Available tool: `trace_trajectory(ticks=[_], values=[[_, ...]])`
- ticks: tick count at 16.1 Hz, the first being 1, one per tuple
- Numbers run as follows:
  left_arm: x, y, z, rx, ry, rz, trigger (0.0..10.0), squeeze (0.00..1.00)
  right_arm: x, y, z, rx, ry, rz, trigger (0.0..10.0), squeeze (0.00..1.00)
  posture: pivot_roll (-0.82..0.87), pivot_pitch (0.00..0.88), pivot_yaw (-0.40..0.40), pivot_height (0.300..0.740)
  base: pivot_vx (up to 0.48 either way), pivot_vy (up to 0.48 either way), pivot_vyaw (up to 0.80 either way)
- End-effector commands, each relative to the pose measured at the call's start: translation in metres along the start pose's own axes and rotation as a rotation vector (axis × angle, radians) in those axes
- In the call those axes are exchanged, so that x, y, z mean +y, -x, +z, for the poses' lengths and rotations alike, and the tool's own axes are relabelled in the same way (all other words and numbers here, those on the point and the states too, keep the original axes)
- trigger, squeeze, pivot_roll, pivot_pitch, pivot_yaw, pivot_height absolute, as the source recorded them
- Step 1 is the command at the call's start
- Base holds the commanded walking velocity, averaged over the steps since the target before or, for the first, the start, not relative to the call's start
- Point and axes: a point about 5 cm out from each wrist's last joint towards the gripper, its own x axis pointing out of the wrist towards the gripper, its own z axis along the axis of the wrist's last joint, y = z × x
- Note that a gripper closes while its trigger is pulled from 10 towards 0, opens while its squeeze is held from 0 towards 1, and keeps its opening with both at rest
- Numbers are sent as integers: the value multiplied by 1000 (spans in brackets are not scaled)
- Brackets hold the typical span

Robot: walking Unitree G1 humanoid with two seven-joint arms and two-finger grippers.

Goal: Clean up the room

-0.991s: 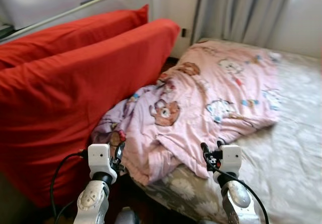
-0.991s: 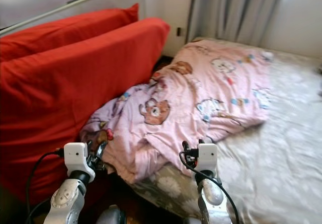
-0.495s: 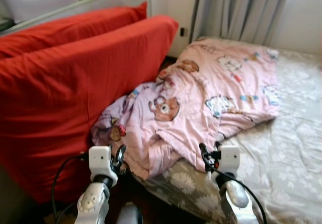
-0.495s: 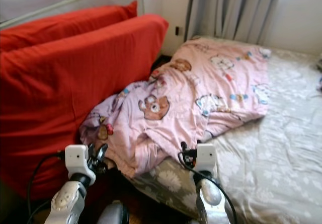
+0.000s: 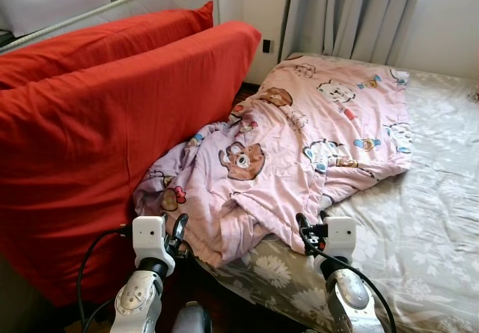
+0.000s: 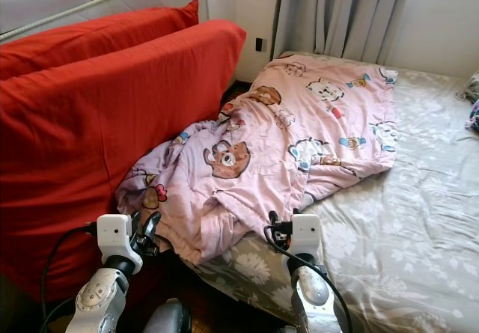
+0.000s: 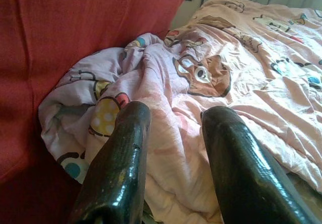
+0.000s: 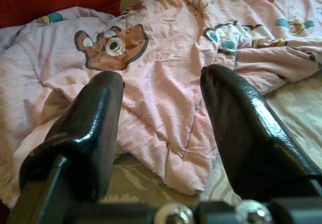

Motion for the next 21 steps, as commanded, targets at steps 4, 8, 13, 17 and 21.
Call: trace_trajectory(ticks=[4, 8, 13, 17, 21], values=[[1, 2, -1, 9, -5, 4, 10000, 0, -2, 1, 0, -6, -1, -16, 10000, 0, 6, 33, 12, 635, 0, 0, 0], [0, 2, 0, 7, -5, 3, 10000, 0, 1, 1, -2, 16, 5, -7, 10000, 0, 8, 39, 13, 635, 0, 0, 0], [0, 2, 0, 7, -6, 4, 10000, 0, 1, 2, -2, 3, -2, -10, 10000, 0, 10, 44, 13, 615, 0, 0, 0], [0, 2, 1, 7, -5, 6, 10000, 0, 4, 1, -2, 6, -9, 9, 10000, 0, 12, 45, 13, 615, 0, 0, 0], [0, 1, 1, 12, -2, 4, 10000, 0, 10, 3, -3, 2, 7, 56, 10000, 0, 13, 43, 14, 615, 0, 0, 123]])
